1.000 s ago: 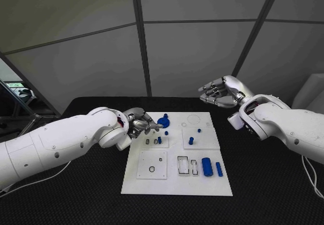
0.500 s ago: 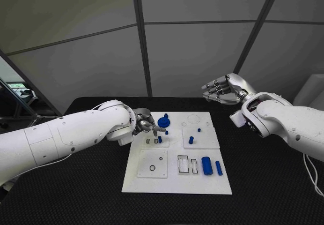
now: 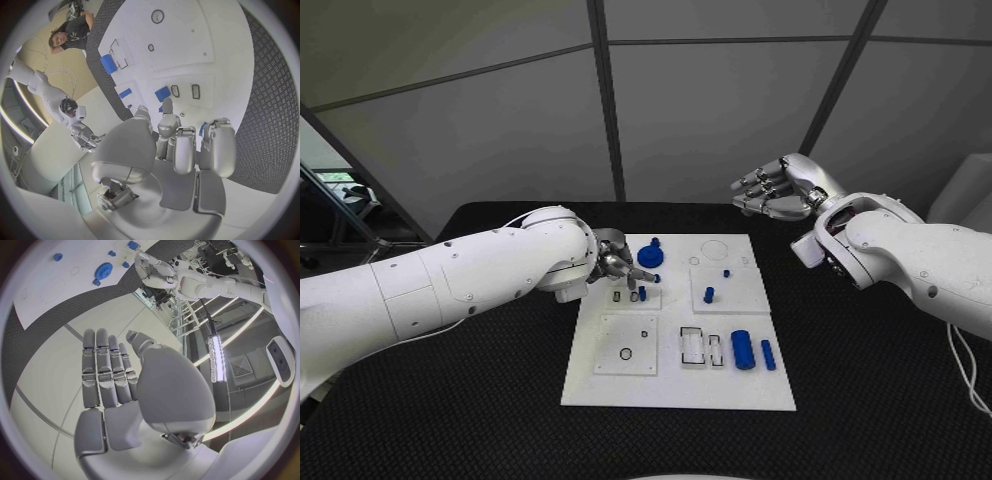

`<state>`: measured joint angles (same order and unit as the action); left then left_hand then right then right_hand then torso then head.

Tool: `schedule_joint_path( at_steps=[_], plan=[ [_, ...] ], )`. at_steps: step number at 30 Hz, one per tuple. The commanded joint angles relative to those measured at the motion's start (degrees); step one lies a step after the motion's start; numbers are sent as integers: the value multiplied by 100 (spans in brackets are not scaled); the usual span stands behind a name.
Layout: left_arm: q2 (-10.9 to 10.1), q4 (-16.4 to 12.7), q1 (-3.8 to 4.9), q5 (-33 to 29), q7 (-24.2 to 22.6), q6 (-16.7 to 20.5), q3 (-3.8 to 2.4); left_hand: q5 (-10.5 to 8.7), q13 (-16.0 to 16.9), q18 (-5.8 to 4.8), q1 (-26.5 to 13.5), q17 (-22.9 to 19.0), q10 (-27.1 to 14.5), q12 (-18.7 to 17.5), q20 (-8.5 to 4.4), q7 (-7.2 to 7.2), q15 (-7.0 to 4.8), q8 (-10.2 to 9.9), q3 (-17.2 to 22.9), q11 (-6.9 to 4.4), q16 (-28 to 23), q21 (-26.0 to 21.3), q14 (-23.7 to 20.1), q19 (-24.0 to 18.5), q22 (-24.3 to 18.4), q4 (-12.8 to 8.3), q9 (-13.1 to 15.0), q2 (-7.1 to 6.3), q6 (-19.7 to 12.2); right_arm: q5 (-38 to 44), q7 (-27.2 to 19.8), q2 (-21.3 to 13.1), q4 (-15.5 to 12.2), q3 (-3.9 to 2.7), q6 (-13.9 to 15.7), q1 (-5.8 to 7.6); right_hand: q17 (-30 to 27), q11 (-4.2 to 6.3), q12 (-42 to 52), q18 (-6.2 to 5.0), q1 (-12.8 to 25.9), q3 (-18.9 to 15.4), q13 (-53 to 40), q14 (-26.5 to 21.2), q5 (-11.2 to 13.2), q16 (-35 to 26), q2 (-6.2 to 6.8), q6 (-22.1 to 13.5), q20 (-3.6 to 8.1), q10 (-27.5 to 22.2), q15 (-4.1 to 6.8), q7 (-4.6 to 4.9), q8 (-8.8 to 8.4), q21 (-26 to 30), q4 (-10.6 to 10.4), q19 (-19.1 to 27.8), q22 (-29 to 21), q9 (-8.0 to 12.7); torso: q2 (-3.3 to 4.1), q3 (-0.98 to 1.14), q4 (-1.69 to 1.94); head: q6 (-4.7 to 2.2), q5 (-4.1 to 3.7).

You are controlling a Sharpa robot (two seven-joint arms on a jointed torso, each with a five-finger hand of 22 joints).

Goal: Assemble the parts on the task board

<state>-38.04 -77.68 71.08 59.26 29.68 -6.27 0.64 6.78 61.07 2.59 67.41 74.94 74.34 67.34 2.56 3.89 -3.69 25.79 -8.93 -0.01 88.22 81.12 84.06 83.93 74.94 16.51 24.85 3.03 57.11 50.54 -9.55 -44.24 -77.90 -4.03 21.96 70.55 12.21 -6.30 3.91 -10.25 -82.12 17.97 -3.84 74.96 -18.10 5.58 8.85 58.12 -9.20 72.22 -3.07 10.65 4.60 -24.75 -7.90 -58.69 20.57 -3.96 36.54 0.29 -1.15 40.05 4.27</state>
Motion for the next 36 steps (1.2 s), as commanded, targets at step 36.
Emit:
schedule_joint_path(
  at_steps=[36],
  plan=[
    [377, 440, 16, 97, 137, -686, 3, -6, -129, 19, 185, 1310, -111, -106, -37, 7, -15, 170, -84, -21, 49, 45, 538, 148, 99, -41, 289, 139, -229, 99, 88, 86, 17, -2, 75, 13, -39, -41, -25, -1, 140, 14, 11, -37, -152, -123, -23, 9, -21, -79, -54, 30, -31, 104, 10, 40, -51, 4, 22, 2, -5, 146, -1]
  ],
)
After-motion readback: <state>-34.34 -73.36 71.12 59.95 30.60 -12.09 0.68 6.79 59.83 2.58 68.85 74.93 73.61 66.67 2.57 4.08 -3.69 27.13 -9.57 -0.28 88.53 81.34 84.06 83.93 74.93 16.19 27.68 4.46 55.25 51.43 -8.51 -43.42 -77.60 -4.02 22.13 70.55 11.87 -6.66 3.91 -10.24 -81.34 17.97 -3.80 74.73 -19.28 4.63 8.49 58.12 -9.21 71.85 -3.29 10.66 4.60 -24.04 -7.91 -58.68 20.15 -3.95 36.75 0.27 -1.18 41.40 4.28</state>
